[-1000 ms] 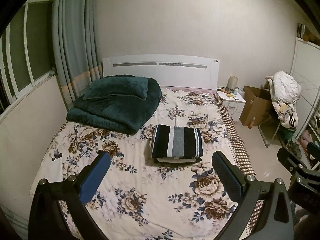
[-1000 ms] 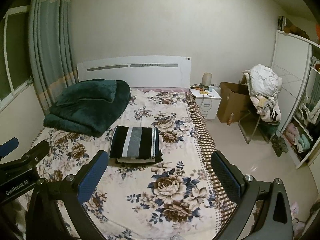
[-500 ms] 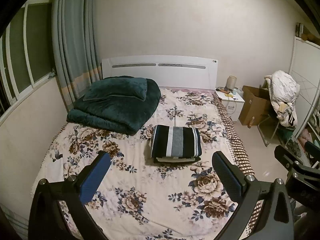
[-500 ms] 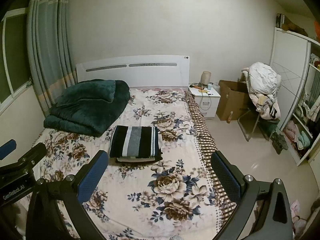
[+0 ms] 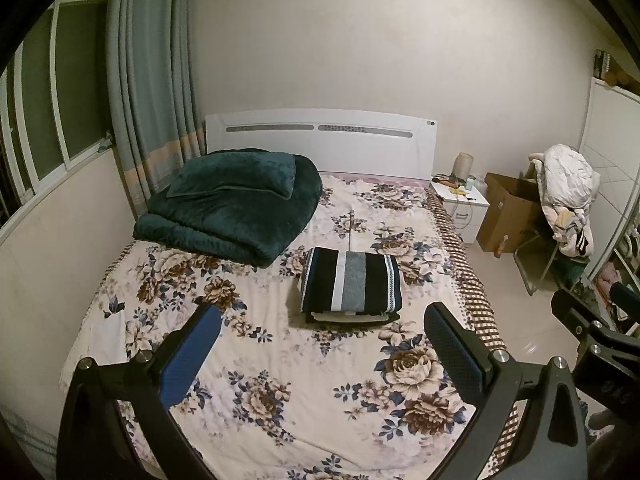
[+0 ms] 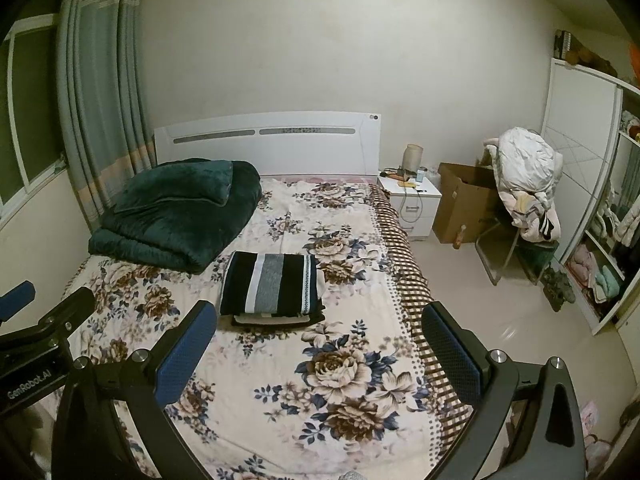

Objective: Fold small clothes

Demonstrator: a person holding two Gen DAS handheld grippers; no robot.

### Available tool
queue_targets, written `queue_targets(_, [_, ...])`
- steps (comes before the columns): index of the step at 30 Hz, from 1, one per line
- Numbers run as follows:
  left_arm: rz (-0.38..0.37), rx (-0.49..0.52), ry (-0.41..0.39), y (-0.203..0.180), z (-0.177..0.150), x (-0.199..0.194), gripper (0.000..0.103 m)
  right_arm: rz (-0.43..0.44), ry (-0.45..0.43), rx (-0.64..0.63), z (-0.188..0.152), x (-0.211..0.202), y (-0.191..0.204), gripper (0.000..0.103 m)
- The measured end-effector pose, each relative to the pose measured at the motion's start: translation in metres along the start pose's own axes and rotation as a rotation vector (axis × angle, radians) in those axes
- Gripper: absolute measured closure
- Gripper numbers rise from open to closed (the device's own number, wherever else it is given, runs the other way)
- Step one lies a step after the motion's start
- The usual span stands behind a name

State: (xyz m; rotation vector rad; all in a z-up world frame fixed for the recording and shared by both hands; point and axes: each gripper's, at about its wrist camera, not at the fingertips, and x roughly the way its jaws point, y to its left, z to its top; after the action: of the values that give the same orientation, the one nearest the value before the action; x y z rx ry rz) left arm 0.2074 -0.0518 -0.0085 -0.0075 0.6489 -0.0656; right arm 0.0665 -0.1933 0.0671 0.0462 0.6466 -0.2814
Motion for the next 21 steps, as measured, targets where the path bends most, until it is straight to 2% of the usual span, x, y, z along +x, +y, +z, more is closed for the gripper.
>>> queue_targets(21, [0.002, -0.002, -0.001, 0.0027, -0.0002, -0.0043, 0.000, 0.005, -0.001, -0.009, 0.0047, 0.0002, -0.0003, 0.000])
